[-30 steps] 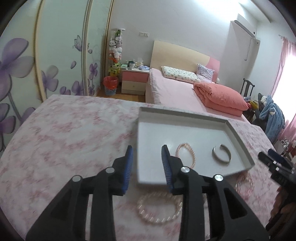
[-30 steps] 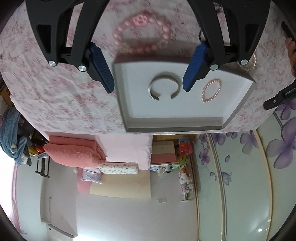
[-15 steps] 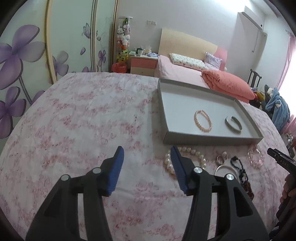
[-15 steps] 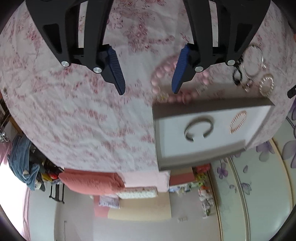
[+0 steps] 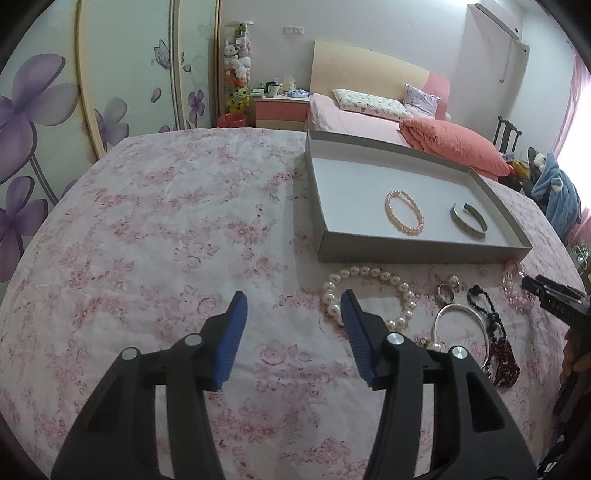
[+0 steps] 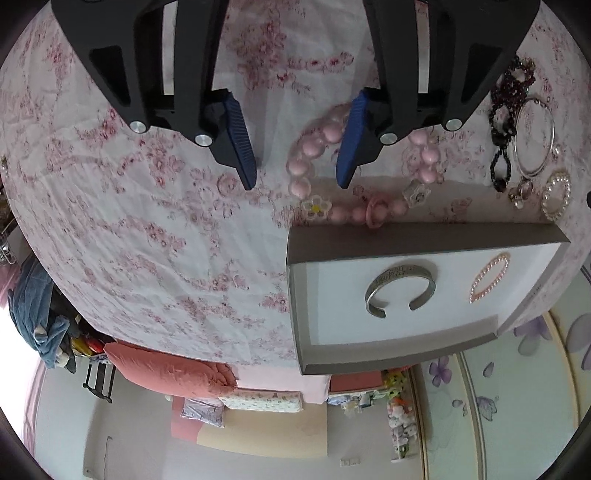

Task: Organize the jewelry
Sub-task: 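Grasp the white pearl bracelet with the left tool while the right tool grasps the pink beaded bracelet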

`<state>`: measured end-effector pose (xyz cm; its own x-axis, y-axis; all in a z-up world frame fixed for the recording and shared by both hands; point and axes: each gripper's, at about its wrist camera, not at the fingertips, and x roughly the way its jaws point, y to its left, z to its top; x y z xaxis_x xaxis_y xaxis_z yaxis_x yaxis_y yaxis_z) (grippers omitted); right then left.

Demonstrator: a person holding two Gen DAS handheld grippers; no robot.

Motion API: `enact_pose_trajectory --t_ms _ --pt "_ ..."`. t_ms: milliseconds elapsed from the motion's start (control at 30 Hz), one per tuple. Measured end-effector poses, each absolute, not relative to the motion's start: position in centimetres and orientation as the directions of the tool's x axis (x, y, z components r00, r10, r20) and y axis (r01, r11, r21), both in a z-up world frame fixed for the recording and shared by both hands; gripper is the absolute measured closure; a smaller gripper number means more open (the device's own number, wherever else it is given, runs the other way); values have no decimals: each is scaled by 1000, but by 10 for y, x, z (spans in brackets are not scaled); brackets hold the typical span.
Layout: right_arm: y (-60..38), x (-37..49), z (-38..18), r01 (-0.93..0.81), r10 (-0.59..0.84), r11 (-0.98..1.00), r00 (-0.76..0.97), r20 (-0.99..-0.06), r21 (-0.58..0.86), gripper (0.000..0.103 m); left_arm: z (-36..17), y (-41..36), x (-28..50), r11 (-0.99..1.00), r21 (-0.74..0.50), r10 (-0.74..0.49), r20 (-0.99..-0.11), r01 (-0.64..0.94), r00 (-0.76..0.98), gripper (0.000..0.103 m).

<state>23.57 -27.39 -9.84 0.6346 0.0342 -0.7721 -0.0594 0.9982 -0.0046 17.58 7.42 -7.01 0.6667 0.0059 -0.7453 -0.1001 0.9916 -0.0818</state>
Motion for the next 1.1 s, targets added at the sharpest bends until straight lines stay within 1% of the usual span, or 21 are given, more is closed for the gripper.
enact_pose_trajectory --t_ms 100,167,200,233,333,600,667,733,833,867,1100 --pt "-274 240 -98 -63 33 998 635 -772 -9 60 -72 72 177 993 -77 4 -751 -93 661 51" --pt "-273 240 -99 -76 46 997 634 -772 -3 68 -74 70 178 993 -74 1 -753 -87 658 51" --pt "-273 239 -99 -84 60 996 633 -772 9 82 -74 69 179 994 -73 0 -754 -84 657 51" --pt "-273 239 -99 -88 71 996 631 -772 19 85 -75 68 179 994 -72 -1 -756 -82 655 51" --pt "-272 233 -99 -83 73 996 631 -772 26 89 -78 65 180 995 -76 -12 -762 -70 648 51" --pt "-270 225 -98 -90 86 995 631 -771 38 89 -88 50 191 997 -60 -23 -784 -39 620 52" --pt "-271 225 -98 -89 86 995 631 -771 38 89 -92 46 197 998 -51 -16 -795 -41 607 58" --pt "-271 225 -99 -89 89 995 630 -771 41 89 -94 44 200 998 -33 3 -794 -47 608 61" --pt "-272 225 -99 -89 91 995 630 -771 44 89 -94 41 203 999 -8 26 -792 -53 610 75" --pt "-272 225 -99 -89 90 995 630 -771 43 89 -94 41 204 999 -5 29 -792 -53 610 78" --pt "-272 225 -99 -89 90 995 630 -771 43 89 -95 40 202 999 7 35 -786 -48 617 79"
